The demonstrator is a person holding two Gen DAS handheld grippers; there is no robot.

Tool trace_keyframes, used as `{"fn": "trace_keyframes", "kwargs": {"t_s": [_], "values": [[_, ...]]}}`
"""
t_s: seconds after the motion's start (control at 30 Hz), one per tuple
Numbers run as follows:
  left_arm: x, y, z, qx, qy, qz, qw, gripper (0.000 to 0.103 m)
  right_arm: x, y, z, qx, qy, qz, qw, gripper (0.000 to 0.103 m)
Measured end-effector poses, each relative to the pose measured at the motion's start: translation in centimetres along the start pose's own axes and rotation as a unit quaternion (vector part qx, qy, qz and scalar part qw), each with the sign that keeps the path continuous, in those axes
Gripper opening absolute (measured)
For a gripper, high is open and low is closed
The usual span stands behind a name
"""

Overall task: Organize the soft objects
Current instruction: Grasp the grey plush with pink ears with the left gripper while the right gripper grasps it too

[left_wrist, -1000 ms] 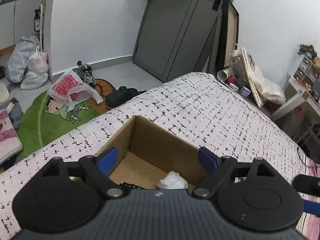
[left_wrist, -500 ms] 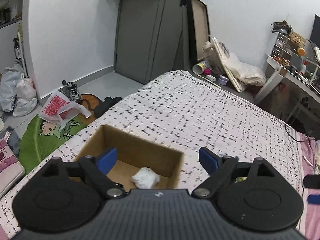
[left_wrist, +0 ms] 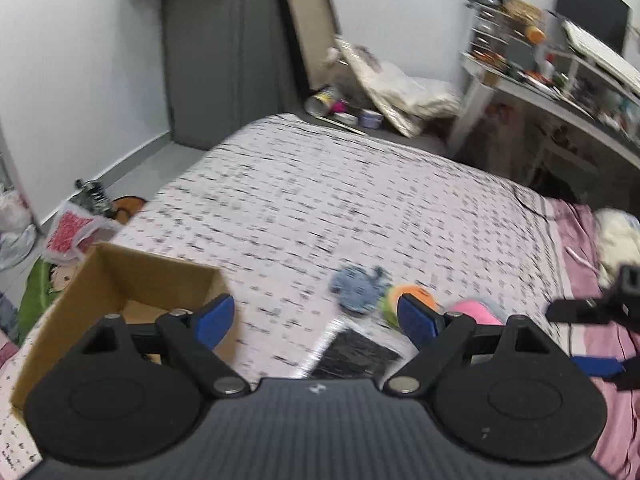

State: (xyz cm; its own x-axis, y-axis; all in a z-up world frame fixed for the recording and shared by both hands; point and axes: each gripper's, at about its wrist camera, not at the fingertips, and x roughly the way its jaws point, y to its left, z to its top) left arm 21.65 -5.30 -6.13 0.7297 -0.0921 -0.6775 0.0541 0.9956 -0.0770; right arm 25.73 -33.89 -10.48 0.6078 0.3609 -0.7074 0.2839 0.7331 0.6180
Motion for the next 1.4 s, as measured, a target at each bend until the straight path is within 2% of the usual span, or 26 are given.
{"fn": "trace_keyframes", "kwargs": {"t_s": [0.2, 0.33, 0.57, 0.9, 0.97, 1.0, 1.17, 1.27, 1.33, 1.4], "values": [[1.6, -3.4, -2.0, 0.022, 0.03, -0.014, 0.9992, 0.085, 0.6, -1.9, 0.3, 0.023, 0.016, 0.01, 1.0, 0.085], [2.5, -5.4, -2.7, 0.034, 0.036, -0.019, 0.9986, 0.083, 1.0, -3.4, 0.4, 0.044, 0.03, 0.014, 0.998, 0.071], [4.6, -7.5, -3.4, 0.029, 0.063, -0.023, 0.9973, 0.078, 2.3, -5.6, 0.8, 0.071, 0.05, 0.025, 0.996, 0.065], [7.3, -10.0, -4.3, 0.048, 0.09, -0.017, 0.9947, 0.076, 3.8, -6.4, 1.5, 0.08, 0.066, 0.041, 0.994, 0.065], [7.9, -10.2, -4.6, 0.046, 0.094, -0.013, 0.9945, 0.071, 4.2, -6.5, 1.7, 0.081, 0.071, 0.043, 0.993, 0.065], [8.1, -10.1, -4.6, 0.043, 0.092, -0.01, 0.9948, 0.067, 4.3, -6.5, 1.8, 0.08, 0.072, 0.045, 0.993, 0.065], [8.9, -9.9, -4.3, 0.025, 0.064, -0.019, 0.9974, 0.066, 5.2, -6.3, 2.2, 0.077, 0.074, 0.054, 0.993, 0.065], [9.4, -10.0, -4.0, 0.022, 0.053, -0.033, 0.9978, 0.054, 5.5, -6.4, 2.4, 0.082, 0.075, 0.056, 0.992, 0.065], [9.7, -10.1, -3.8, 0.018, 0.05, -0.041, 0.9978, 0.039, 5.8, -6.5, 2.6, 0.088, 0.076, 0.061, 0.991, 0.065], [9.8, -10.3, -3.5, 0.014, 0.05, -0.041, 0.9978, 0.034, 6.0, -6.6, 2.8, 0.091, 0.076, 0.064, 0.991, 0.065]]}}
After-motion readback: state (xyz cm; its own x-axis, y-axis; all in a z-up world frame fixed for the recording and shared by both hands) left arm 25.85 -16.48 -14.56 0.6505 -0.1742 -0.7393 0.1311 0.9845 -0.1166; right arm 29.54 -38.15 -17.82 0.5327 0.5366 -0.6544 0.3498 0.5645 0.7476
